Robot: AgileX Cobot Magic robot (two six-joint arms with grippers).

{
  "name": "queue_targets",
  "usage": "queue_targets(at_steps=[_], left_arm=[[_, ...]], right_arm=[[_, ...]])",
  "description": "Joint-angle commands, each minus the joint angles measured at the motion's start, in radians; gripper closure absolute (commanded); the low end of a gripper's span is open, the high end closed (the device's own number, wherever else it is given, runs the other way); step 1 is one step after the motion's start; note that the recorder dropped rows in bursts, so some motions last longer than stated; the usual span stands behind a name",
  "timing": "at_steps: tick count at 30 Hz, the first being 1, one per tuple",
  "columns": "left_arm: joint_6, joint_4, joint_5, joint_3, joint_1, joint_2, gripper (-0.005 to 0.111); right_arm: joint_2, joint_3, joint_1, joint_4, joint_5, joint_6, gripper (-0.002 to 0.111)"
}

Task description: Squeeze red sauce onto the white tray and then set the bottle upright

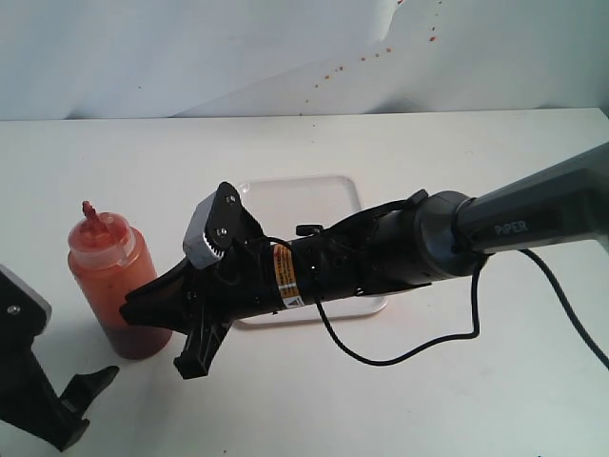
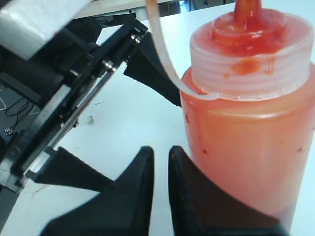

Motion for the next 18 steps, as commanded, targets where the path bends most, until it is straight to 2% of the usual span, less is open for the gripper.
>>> queue_targets(at_steps=[1,9,18], left_arm=[[-0.047,-0.001,0.063,0.003,-0.004,-0.111,0.016],[-0.110,-0.001,0.179,0.003,-0.004,-0.346,0.016],[-0.158,-0.001,0.165,0.028,-0.004,-0.575,0.016]], right_arm=[[-0.003,-0.005,-0.004,0.010,-0.006,-0.005,0.097],[-0.003,-0.005,-0.004,0.010,-0.006,-0.005,0.097],[-0.054,-0.005,-0.021,-0.019,-0.007,-0.005,0.097]])
